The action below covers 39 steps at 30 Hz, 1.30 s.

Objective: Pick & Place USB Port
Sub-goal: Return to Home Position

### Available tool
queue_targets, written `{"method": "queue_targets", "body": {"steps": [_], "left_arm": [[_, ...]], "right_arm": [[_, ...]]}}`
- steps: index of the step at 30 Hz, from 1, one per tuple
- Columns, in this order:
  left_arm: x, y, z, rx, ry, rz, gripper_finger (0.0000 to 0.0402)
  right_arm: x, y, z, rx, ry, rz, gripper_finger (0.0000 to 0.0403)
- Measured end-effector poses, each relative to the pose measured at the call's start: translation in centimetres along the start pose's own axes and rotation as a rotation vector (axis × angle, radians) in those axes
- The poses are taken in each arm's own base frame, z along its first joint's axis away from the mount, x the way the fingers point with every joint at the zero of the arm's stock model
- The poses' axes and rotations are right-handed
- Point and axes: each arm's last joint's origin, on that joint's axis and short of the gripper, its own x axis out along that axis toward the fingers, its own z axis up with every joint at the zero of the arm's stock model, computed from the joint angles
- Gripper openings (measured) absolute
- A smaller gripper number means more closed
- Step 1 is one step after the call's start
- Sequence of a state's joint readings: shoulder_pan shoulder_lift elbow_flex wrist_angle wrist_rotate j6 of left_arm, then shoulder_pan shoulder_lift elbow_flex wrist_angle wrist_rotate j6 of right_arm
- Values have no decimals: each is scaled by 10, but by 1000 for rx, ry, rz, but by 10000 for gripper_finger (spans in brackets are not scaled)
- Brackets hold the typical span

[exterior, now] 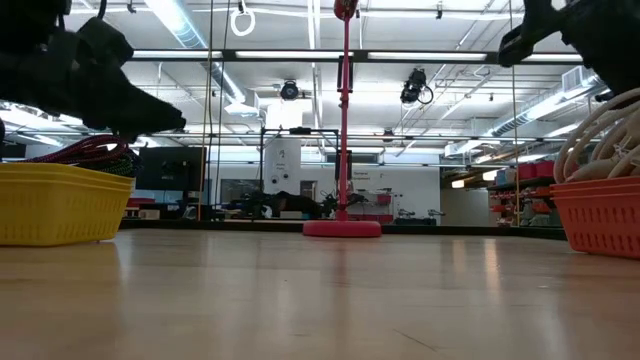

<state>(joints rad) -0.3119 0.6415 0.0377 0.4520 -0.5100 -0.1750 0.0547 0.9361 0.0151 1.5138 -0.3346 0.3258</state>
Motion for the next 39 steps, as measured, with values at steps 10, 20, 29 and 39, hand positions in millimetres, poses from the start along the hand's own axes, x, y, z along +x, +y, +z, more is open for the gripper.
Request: {"method": "queue_targets", "body": {"steps": [10, 20, 29, 39], "left_arm": [[-2, 5, 4, 17, -112, 148, 131], [-2, 4, 4, -30, -111, 117, 131], [-2, 5, 3, -30, -110, 117, 131], [-18, 10, 24, -145, -285, 87, 131]], "right_arm": [[-5, -10, 8, 8, -27, -19, 174], [-5, -14, 4, 19, 12, -57, 174], [-7, -17, -8, 76, 133, -109, 174], [-16, -10, -1, 106, 196, -136, 174]]}}
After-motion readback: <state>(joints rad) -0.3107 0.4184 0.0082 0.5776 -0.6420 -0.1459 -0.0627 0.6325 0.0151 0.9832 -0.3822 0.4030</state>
